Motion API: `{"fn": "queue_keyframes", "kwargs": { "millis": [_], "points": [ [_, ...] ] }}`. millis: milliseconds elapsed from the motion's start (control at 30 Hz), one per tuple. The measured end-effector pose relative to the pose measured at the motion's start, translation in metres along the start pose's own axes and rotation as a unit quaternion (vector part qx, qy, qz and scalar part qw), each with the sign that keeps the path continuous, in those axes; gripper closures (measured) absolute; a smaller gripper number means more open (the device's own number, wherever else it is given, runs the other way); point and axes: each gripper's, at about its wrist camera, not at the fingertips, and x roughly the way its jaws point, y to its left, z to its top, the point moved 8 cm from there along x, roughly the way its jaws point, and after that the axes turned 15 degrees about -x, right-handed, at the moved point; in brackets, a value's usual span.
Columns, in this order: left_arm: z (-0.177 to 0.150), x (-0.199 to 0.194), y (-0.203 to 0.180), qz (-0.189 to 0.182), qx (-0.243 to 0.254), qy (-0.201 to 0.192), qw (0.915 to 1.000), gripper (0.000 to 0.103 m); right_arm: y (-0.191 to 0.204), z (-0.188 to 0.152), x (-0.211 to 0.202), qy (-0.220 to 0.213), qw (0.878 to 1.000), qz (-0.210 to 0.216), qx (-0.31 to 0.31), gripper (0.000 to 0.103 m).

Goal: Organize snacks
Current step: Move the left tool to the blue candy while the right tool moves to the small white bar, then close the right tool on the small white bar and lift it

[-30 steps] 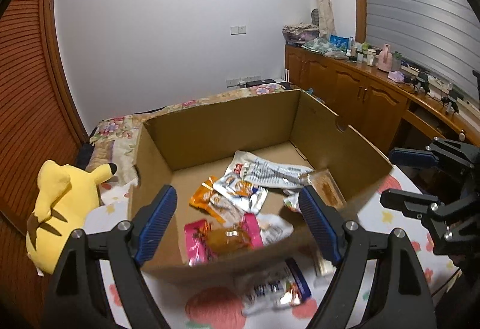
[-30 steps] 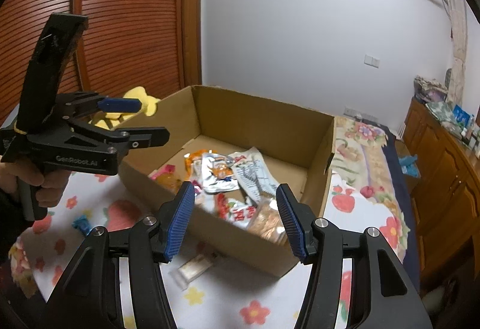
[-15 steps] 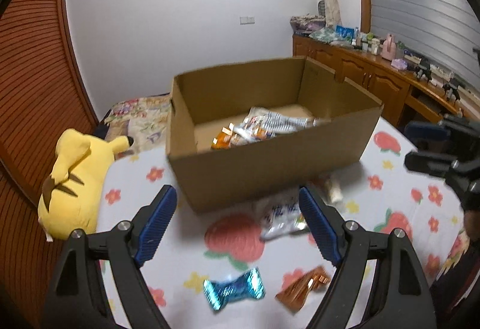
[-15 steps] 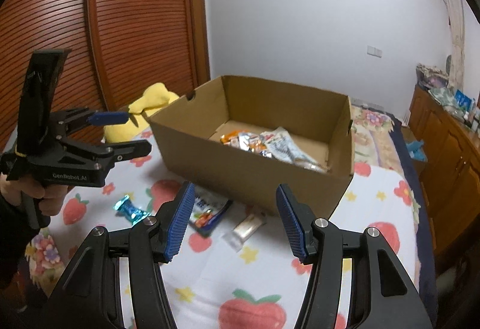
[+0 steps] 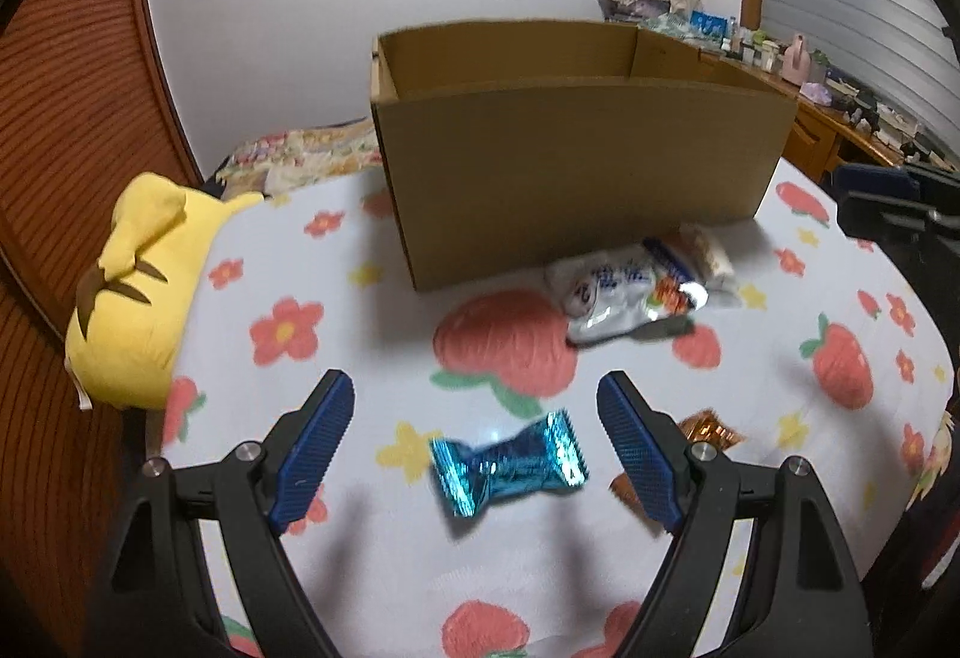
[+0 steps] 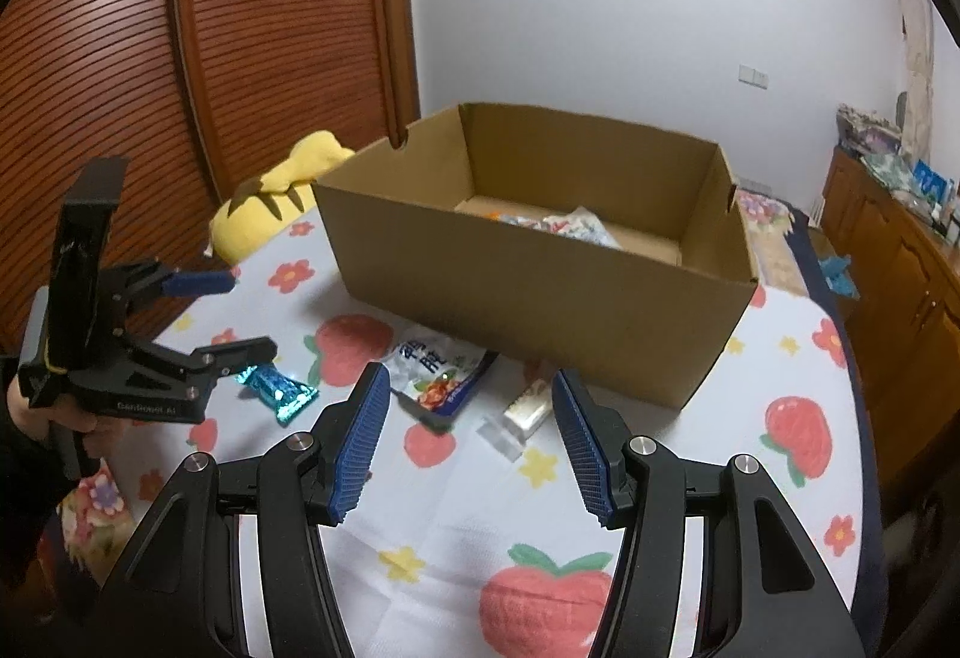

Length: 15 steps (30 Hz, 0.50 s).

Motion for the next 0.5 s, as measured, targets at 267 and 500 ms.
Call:
{"fn": "queue_keyframes", "kwargs": {
  "millis": [267,500],
  "points": [
    [-0.018,0.019,0.01,0.004,-0.023,0.014,0.9996,0.019,-0.003,-0.014,0.028,0.028,1.0,-0.001,0.01,0.046],
    [-0.023,0.028,0.019,0.012,-0.036,0.02,0.9991,0.019,-0.01,-0.026,0.056,0.052,0.998,0.001,0.022,0.046]
  ]
}}
